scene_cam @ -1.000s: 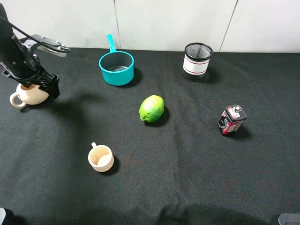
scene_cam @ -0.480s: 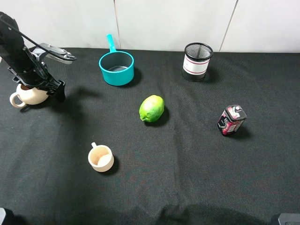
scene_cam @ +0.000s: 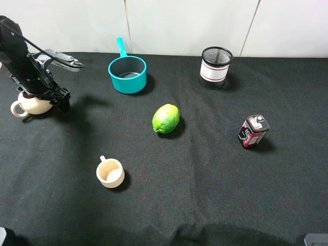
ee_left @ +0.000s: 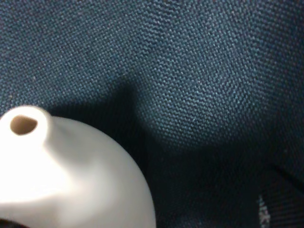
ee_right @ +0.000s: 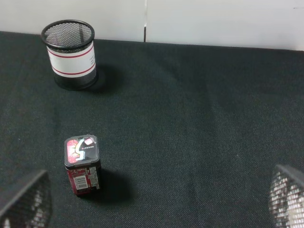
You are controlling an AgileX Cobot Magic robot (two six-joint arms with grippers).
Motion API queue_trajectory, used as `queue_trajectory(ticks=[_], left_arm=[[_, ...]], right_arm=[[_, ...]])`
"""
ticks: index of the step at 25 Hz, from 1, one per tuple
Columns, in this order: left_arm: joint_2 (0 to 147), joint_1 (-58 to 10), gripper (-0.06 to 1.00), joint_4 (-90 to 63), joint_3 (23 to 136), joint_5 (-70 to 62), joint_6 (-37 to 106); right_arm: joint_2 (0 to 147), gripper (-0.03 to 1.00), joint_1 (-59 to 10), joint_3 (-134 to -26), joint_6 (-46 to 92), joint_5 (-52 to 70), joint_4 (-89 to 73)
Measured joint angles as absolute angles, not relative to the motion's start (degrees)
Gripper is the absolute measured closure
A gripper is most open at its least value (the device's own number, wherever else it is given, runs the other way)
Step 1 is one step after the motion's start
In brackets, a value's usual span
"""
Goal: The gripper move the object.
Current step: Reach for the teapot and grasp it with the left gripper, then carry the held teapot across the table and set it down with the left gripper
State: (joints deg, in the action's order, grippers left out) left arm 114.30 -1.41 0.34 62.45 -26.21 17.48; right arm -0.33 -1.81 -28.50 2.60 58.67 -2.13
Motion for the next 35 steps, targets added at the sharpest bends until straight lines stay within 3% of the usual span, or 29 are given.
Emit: queue_trajectory(ticks=[23,35], left_arm=[[114.3,-1.4,0.82,3.2,62.4,-26.2,17.5],[114.3,-1.4,0.84,3.2,62.4,-26.7,17.5]], right_arm=[[-0.3,0.27,-1.8,-28.5,2.6,58.7,-2.1],[-0.3,0.27,-1.8,-28.5,2.6,58.7,-2.1]])
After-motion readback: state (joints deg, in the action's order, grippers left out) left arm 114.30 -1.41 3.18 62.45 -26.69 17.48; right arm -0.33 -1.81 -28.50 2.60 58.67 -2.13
